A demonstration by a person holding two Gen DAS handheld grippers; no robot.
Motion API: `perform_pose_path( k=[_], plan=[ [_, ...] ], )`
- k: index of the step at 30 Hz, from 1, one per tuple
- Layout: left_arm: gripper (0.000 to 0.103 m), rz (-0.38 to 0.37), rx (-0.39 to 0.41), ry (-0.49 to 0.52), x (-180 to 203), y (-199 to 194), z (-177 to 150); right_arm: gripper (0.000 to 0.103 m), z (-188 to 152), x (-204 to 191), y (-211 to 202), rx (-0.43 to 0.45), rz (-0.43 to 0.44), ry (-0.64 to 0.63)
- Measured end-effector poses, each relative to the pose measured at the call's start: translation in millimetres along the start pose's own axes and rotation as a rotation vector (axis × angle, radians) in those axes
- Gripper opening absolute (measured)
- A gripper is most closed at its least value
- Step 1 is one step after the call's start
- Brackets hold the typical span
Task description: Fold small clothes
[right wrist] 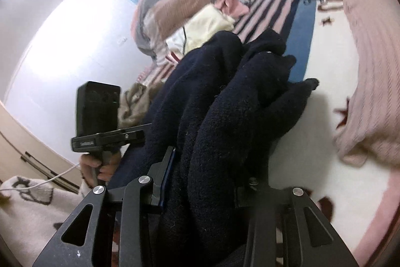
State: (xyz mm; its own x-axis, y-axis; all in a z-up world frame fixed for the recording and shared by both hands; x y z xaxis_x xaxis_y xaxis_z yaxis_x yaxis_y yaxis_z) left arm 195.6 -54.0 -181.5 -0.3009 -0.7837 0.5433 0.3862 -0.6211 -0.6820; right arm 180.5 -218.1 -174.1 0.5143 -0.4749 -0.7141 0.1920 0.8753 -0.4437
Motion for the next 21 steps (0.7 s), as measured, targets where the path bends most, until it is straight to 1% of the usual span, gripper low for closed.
perform_pose_path(
  k=[2, 3, 5, 6, 7, 8, 9, 10, 11, 13, 14, 17, 18, 19, 20, 21],
  plan=[
    [0.05, 0.035, -0.016, -0.014, -9.6, 5.6, -7.6, 0.031, -7.3, 10.7, 15.5, -0.035, -0.026, 0.023],
    [0.05, 0.036, -0.02, -0.03, -16.3, 5.6, -11.4, 0.032, -9.9, 14.8, 19.4, -0.048, -0.036, 0.034],
    [0.055, 0.004, -0.016, -0.052, -24.6, -1.2, -12.9, 0.046, -14.0, 25.3, 24.2, -0.071, -0.077, 0.055],
    [0.058, -0.001, -0.011, -0.055, -26.7, -3.9, -12.6, 0.061, -14.2, 31.9, 23.2, -0.072, -0.117, 0.063],
    [0.066, 0.0, -0.011, -0.055, -29.2, -5.9, -12.5, 0.072, -13.1, 38.3, 20.7, -0.071, -0.164, 0.06],
    [0.073, 0.004, -0.019, -0.051, -30.6, -6.0, -13.1, 0.075, -12.6, 40.3, 19.0, -0.073, -0.185, 0.053],
    [0.075, 0.001, -0.041, -0.046, -32.5, -4.5, -15.1, 0.079, -11.9, 44.0, 17.5, -0.081, -0.208, 0.041],
    [0.076, -0.009, -0.052, -0.05, -32.1, -1.9, -15.6, 0.081, -12.5, 45.9, 17.5, -0.089, -0.211, 0.038],
    [0.077, -0.027, -0.06, -0.064, -33.1, 0.5, -16.8, 0.082, -13.3, 48.4, 18.9, -0.1, -0.201, 0.043],
    [0.077, -0.075, -0.084, -0.128, -36.7, 9.3, -19.7, 0.084, -17.8, 55.7, 26.7, -0.131, -0.133, 0.086],
    [0.077, -0.093, -0.091, -0.148, -37.6, 12.5, -21.6, 0.085, -18.3, 59.5, 28.1, -0.133, -0.113, 0.099],
    [0.078, -0.151, -0.117, -0.191, -33.4, 29.3, -25.4, 0.086, -16.8, 60.7, 29.5, -0.143, -0.077, 0.095],
    [0.077, -0.154, -0.119, -0.2, -32.1, 33.4, -25.5, 0.088, -16.9, 59.3, 30.4, -0.153, -0.063, 0.086],
    [0.072, -0.149, -0.12, -0.202, -31.0, 36.8, -24.7, 0.088, -16.4, 58.4, 32.5, -0.159, -0.047, 0.076],
    [0.068, -0.134, -0.117, -0.191, -29.2, 38.7, -22.9, 0.086, -16.6, 57.1, 34.8, -0.16, -0.037, 0.072],
    [0.065, -0.122, -0.112, -0.178, -26.9, 38.2, -21.1, 0.08, -16.2, 56.1, 36.8, -0.16, -0.027, 0.072]
  ],
)
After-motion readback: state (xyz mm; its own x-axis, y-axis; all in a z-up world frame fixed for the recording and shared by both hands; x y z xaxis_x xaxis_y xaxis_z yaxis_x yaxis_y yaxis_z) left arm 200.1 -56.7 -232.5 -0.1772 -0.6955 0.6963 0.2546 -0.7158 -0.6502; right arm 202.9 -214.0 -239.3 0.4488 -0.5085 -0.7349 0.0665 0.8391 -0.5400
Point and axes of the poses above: each gripper's, at about its wrist camera, not at the fingertips, and y roughly the way its jaws point, x to its right, z to its top, the point moved 7 cm from there along y, roughly the way its jaws point, and after that the axes turned 7 degrees about z, right-handed, at the moved point
